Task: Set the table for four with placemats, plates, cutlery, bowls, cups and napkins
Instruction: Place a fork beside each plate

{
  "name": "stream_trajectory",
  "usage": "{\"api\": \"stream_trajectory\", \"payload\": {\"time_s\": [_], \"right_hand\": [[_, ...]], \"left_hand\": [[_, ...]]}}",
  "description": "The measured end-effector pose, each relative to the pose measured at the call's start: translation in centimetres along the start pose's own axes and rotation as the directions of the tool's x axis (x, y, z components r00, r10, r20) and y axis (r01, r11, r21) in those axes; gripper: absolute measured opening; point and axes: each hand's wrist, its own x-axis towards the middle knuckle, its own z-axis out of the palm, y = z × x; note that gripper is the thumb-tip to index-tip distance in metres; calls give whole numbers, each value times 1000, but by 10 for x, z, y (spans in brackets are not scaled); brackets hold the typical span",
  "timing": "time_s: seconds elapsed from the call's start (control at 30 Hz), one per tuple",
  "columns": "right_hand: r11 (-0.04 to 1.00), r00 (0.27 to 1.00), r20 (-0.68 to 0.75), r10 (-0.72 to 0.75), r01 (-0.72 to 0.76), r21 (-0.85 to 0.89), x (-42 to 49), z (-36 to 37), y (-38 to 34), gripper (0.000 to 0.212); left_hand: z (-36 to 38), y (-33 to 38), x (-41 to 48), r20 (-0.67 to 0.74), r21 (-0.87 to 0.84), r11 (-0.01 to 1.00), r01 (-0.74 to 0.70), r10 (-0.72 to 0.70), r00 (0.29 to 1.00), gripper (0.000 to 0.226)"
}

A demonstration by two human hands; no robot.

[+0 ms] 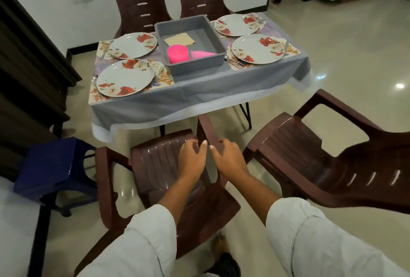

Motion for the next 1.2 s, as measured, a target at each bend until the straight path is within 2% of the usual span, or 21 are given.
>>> {"api": "stream_trajectory", "payload": {"time_s": [0.13,0.23,0.37,0.53,0.77,0.97,1.2], "right_hand": [[989,997,47,-65,70,-128,38,-11,7,63],[975,991,32,-133,137,-176,65,-21,7,65],[948,975,36,-219,222,-230,94,-23,4,69],[905,946,163,-279,316,-286,131,-18,1,76],[828,847,376,-375,489,-276,187,-9,-9,78],[757,762,488,-426,595,-269,196,9,-31,79],[640,693,572,-438,687,-343,190,25,-51,80]], "left_hand": [[14,3,28,-39,-24,997,69,-70,997,44],[21,9,41,-59,-4,996,87,-87,995,44],[21,15,53,-95,89,994,57,-49,994,48],[22,11,63,-143,232,970,69,-36,989,63],[26,22,63,-245,248,935,254,-194,950,79],[17,21,60,-318,327,891,315,-210,925,81],[4,15,55,-384,291,904,314,-190,903,77]]}}
